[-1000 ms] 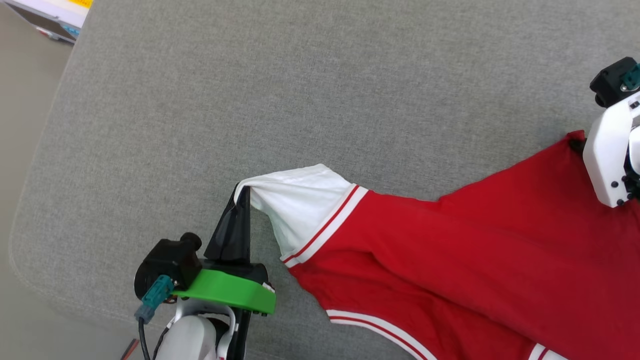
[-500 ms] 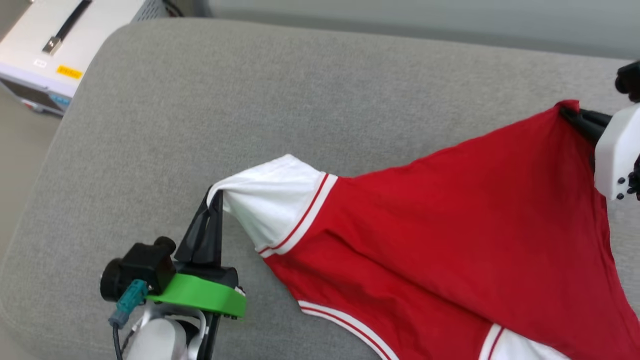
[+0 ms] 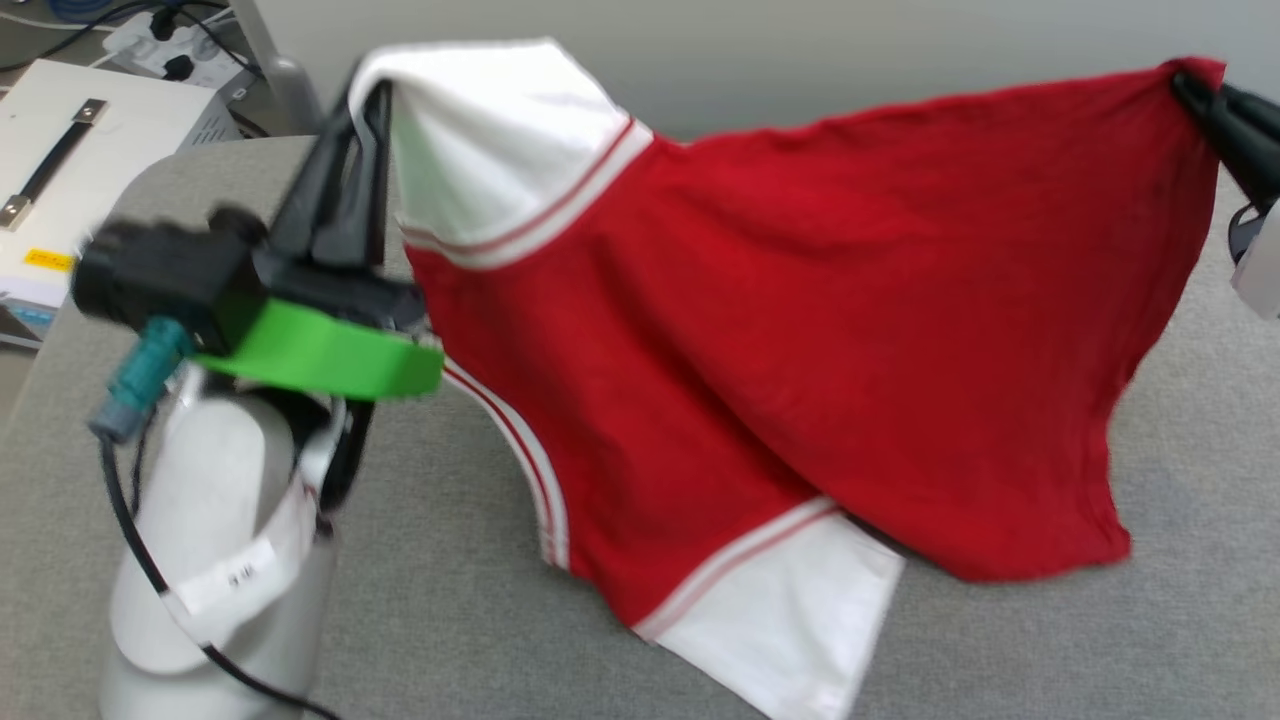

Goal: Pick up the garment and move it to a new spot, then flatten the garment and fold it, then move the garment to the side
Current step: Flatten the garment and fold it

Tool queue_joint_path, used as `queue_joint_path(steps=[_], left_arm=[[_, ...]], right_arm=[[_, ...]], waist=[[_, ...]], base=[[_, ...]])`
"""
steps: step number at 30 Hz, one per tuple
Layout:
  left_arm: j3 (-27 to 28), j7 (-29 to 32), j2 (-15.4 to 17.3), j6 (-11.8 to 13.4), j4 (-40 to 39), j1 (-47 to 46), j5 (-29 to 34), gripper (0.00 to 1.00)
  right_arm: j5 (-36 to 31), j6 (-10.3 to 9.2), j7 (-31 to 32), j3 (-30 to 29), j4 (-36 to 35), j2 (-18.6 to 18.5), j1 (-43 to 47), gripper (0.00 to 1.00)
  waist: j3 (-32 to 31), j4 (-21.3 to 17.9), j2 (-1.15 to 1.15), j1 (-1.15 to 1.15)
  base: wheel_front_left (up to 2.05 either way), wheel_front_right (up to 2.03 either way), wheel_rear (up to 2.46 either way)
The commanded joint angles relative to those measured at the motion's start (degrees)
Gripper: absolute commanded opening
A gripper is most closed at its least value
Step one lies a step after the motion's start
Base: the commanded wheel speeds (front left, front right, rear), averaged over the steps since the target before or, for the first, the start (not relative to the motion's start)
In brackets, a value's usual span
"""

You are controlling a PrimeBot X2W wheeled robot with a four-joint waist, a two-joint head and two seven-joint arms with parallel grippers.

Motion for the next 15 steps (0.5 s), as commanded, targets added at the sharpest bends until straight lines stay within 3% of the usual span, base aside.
queue_joint_path(steps=[1,8,15], left_arm=[[-0.05,0.73,0.81,-0.26,-0.44,-3.59,-0.07,0.00],[-1.36,3.59,2.87,-0.73,1.26,-18.10,-0.62,0.00],[-3.57,5.82,5.04,-1.01,5.91,-34.28,-0.99,0.00]], right_arm=[[-0.90,-0.03,-0.30,-1.46,-0.78,0.87,-0.88,0.00],[-4.11,-0.03,0.46,-7.52,-3.43,3.75,-5.08,0.00],[-7.46,-0.03,2.38,-11.52,-4.16,6.32,-15.60,0.00]], waist=[[0.68,-1.21,0.00,0.00],[5.25,-2.37,0.00,0.00],[13.66,-2.85,0.00,0.00]], base=[[0.00,0.00,0.00],[0.00,0.00,0.00],[0.00,0.00,0.00]])
